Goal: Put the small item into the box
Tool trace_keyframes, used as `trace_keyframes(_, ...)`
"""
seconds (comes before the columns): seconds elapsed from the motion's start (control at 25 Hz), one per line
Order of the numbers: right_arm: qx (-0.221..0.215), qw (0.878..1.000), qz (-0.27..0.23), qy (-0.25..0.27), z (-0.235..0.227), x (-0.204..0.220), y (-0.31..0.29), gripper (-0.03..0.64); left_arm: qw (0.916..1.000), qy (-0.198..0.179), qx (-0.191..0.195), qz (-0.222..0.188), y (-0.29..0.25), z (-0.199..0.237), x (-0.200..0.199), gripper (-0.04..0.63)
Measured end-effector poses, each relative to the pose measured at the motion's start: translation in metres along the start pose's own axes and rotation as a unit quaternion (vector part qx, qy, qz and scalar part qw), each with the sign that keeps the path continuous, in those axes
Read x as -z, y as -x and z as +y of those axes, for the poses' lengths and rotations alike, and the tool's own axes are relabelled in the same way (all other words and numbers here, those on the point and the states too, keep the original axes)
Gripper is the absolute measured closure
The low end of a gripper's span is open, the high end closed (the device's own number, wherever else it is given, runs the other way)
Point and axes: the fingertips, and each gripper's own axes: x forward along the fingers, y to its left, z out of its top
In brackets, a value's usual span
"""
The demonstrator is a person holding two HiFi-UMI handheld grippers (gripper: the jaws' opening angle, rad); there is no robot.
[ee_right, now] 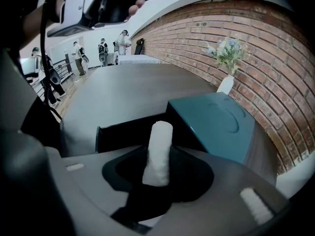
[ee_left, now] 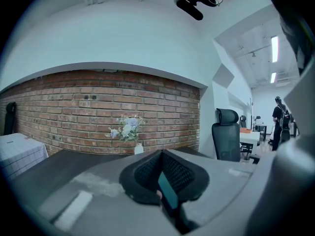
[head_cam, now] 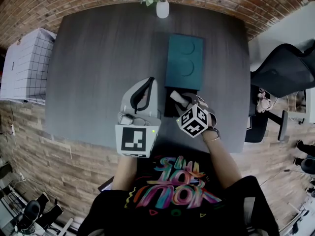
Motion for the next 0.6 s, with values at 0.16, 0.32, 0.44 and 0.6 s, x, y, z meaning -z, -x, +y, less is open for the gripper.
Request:
trace_keyframes(0.16,0.001,1.0,-0.013,-0.023,-0.0034,-0.0002,0.0029,0.462,1.0,-0.001,-0.007,-0.001,0.0017,0.0022,-0.0017,0.594)
trace_keyframes(0.32,0.001,0.999,-0.023,-0.041,-0.0055,-0.0038,0.0034,0.462,0.9999,0.001,-0.011,-0.003,0.0041,0.0081,-0.0029,0.594)
trace_keyframes(0.44,0.001,0.999,-0.022,-0.038,-0.004,-0.0044,0.0024,0.462,0.9999,0.001,-0.013,-0.003,0.0062,0.0098,-0.0022,0.594)
trace_keyframes(0.6,0.002,0.999,-0.022,-0.041,-0.0042,-0.0047,0.0021,0.462,0.9999,0.003,-0.013,-0.006,0.008,0.0094,-0.004,0.594)
